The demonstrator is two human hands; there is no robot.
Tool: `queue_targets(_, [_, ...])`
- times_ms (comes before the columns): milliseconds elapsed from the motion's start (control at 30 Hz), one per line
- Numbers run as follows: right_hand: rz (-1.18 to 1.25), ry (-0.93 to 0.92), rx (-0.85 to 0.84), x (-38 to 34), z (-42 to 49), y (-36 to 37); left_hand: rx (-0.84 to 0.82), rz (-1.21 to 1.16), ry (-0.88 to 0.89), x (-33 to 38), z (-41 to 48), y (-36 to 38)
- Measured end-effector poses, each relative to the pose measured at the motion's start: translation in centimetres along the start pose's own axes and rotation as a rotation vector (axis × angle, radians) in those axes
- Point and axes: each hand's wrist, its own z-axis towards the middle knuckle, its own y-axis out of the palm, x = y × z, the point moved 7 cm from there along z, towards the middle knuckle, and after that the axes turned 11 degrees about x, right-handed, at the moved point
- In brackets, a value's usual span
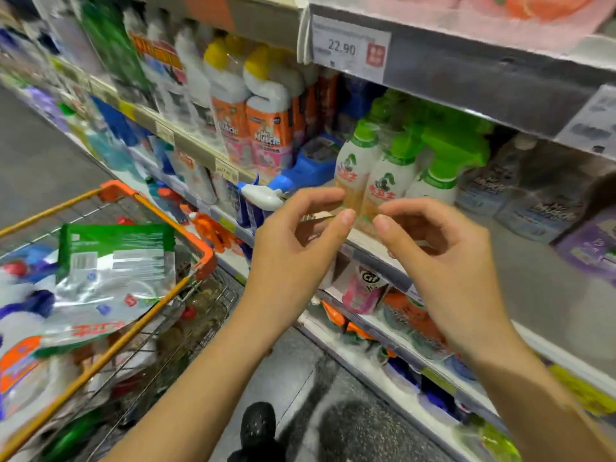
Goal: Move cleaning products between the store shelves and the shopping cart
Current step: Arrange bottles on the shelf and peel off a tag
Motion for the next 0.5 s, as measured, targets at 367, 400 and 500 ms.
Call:
queue_targets(367, [-0.014, 0.146, 0.115, 7.2, 4.1, 11.6, -0.069, 0.275, 0.022, -9.9, 10.9, -3.8])
queue_targets(400, [-0.020, 0.162, 0.122, 7.8, 4.4, 12.1, -0.088, 0.257, -0.009, -10.5, 11.4, -3.5])
queue_targets(500, [-0.027, 0.189, 0.113, 9.6, 5.5, 13.1, -0.091, 0.278, 0.054, -11.4, 12.8, -2.8])
